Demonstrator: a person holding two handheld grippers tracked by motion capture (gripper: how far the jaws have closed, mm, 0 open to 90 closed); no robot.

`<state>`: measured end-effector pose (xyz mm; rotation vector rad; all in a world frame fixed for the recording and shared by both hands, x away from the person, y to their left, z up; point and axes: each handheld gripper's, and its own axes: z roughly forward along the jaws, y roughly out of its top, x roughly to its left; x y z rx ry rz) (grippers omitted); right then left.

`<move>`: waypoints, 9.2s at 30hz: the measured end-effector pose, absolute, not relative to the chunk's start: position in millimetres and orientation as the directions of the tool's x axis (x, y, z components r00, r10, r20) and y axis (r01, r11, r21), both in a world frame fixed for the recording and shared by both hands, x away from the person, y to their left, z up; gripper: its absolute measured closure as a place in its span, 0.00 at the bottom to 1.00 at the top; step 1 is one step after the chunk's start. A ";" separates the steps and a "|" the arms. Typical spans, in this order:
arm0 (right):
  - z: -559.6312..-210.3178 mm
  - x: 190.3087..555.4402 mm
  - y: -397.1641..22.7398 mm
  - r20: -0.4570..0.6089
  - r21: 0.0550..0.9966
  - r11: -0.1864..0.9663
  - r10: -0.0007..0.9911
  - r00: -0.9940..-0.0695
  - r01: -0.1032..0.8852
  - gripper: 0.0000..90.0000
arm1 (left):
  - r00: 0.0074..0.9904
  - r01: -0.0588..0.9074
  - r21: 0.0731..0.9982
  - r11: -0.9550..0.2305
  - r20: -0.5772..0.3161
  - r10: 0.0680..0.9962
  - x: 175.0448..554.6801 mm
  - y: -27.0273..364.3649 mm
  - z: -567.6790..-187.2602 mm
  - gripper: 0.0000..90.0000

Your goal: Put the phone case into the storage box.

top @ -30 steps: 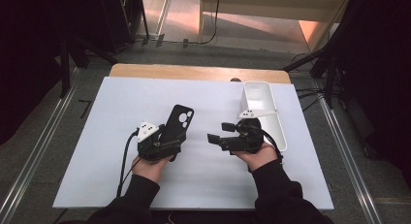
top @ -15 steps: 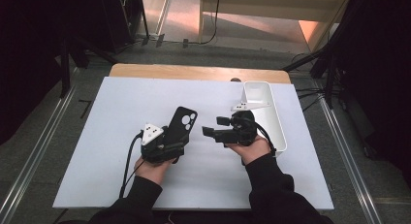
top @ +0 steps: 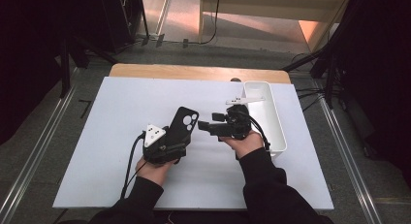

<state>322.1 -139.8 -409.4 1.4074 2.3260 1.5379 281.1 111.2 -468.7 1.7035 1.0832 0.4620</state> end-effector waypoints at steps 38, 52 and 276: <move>-423.5 358.7 -116.9 0.577 0.601 0.057 0.659 -0.482 0.797 0.61 | 0.534 0.434 0.898 -0.067 -0.196 0.822 275.5 101.2 -468.1 0.15; -422.3 359.2 -118.3 0.638 0.547 0.025 0.635 -0.436 0.837 0.81 | 0.535 0.421 0.902 -0.091 -0.166 0.829 271.5 95.5 -471.8 0.15; -391.1 305.0 -153.8 0.298 0.795 0.407 0.384 -0.874 0.450 0.00 | 0.812 0.583 0.574 -0.576 -0.372 0.451 321.6 140.1 -351.5 0.88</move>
